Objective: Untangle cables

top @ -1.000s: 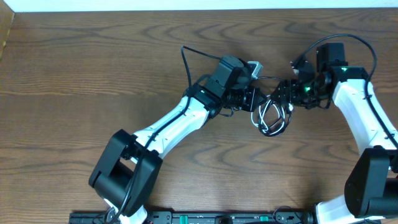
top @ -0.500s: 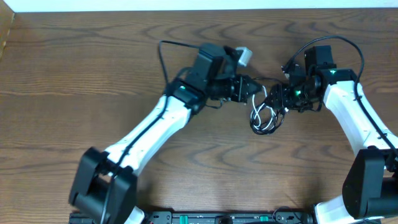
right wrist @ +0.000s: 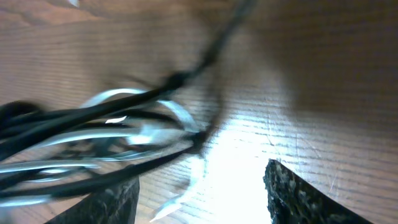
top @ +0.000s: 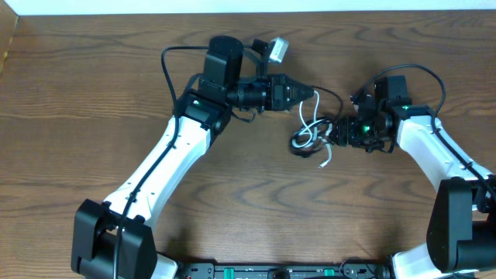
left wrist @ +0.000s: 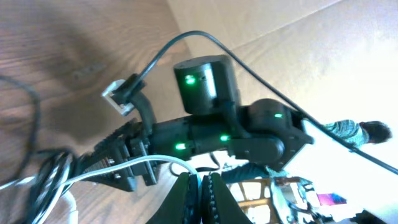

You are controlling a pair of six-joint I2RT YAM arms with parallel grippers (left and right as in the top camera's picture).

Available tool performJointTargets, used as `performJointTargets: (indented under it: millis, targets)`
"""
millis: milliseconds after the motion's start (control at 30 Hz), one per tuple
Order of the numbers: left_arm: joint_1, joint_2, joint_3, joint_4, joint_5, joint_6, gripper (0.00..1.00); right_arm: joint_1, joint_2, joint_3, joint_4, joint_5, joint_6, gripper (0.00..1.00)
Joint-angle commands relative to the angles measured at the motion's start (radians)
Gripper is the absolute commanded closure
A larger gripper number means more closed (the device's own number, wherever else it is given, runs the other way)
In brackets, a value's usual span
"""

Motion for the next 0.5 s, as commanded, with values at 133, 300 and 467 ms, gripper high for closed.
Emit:
performJointTargets:
  millis: [133, 300, 467]
  targets:
    - [0.021, -0.030, 0.015, 0.094, 0.102, -0.102, 0.92, 0.004, -0.004, -0.038, 0.090, -0.027, 0.046, 0.40]
    - [0.027, -0.030, 0.015, 0.089, 0.090, -0.103, 0.93, 0.004, -0.004, -0.038, 0.172, -0.274, -0.057, 0.35]
    - [0.042, -0.029, 0.015, 0.079, 0.064, -0.125, 0.93, 0.008, -0.004, -0.038, 0.233, -0.430, -0.143, 0.33]
